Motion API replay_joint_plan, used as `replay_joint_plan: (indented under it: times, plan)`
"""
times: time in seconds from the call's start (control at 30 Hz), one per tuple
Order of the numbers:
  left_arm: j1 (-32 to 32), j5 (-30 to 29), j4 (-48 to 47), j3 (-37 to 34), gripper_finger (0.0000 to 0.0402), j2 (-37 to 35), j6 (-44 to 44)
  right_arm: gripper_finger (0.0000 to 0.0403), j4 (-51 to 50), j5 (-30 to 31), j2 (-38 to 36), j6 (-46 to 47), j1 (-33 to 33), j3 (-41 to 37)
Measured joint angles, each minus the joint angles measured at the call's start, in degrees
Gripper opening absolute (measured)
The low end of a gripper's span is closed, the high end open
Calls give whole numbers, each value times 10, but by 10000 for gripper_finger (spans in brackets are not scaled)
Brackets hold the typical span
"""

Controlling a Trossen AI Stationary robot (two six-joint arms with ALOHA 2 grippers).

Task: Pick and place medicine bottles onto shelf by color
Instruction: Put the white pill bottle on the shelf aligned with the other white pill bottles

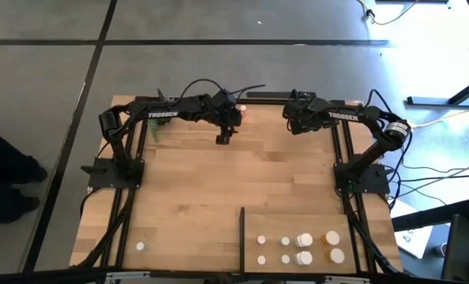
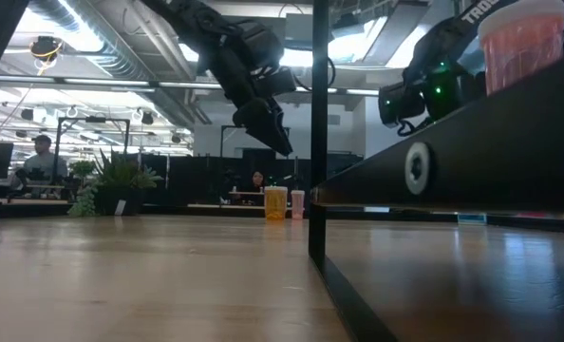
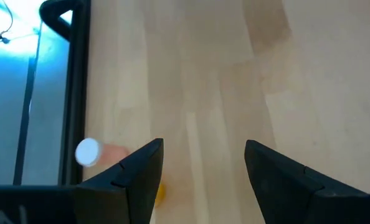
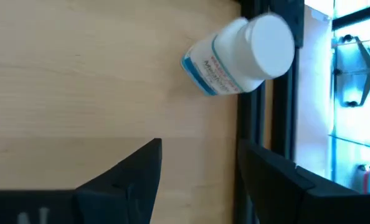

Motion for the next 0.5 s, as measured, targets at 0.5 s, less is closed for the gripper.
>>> replay_joint_plan:
  times: [0.5]
  plan:
    - [-48,0,0,0,219,0,0,213,47,131,0,190,57,-46]
